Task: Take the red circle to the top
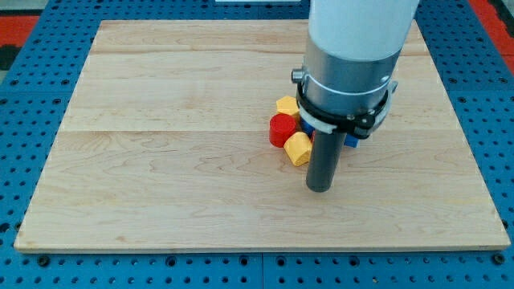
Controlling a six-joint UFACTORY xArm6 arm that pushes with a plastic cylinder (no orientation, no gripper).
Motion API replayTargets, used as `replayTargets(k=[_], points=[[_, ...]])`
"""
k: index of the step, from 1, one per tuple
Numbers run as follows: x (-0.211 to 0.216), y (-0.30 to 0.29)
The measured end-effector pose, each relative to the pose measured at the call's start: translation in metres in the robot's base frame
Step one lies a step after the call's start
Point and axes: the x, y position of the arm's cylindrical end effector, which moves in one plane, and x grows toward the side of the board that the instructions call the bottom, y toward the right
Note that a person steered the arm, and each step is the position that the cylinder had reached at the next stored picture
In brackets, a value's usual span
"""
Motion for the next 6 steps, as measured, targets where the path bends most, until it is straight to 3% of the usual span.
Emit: replayTargets(k=[2, 4, 5, 6], points=[[-0.042, 0.01], [-0.065, -0.096], [-0.082, -0.106], [-0.133, -0.114]])
